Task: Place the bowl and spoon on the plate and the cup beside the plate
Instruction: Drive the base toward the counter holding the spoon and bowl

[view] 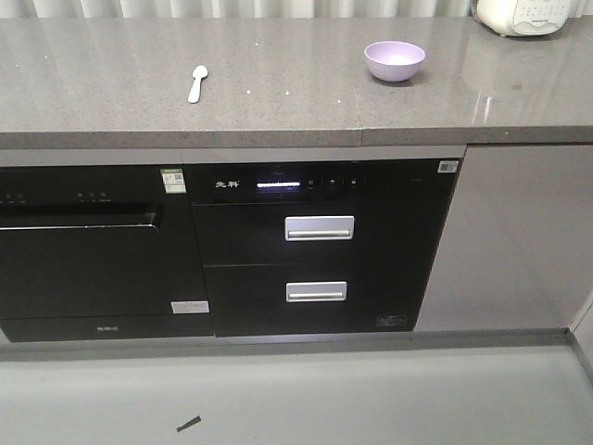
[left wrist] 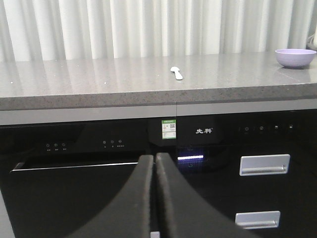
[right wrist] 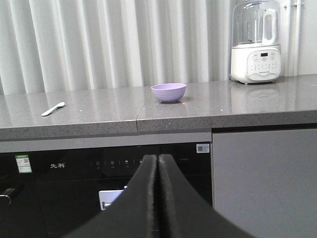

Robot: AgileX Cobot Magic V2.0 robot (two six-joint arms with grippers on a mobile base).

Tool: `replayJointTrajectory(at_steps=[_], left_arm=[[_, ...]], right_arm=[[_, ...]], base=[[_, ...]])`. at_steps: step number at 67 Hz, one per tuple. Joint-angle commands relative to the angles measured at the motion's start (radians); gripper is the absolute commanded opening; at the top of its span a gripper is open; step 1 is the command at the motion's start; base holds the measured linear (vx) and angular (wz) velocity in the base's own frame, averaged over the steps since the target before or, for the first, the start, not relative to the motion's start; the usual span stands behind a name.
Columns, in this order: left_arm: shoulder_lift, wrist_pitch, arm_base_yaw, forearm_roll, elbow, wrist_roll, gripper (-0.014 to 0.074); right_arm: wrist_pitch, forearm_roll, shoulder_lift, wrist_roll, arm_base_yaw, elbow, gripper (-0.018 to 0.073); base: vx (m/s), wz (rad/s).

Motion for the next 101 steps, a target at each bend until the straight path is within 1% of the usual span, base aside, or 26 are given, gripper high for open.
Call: replayJointTrajectory(at_steps=[1, 101], left_arm=[[-0.014, -0.075, 0.001, -0.003, -0.019, -0.012, -0.0006], [-0.014, -0.075, 0.001, -0.003, -0.019, -0.012, -0.0006]], right_arm=[[-0.072, -0.003, -0.009, -0.011, -0.002, 0.008, -0.0011], [-0.072, -0.003, -0.009, -0.011, -0.002, 0.008, -0.0011]], base=[[0.24, 0.01], [0.23, -0.01]])
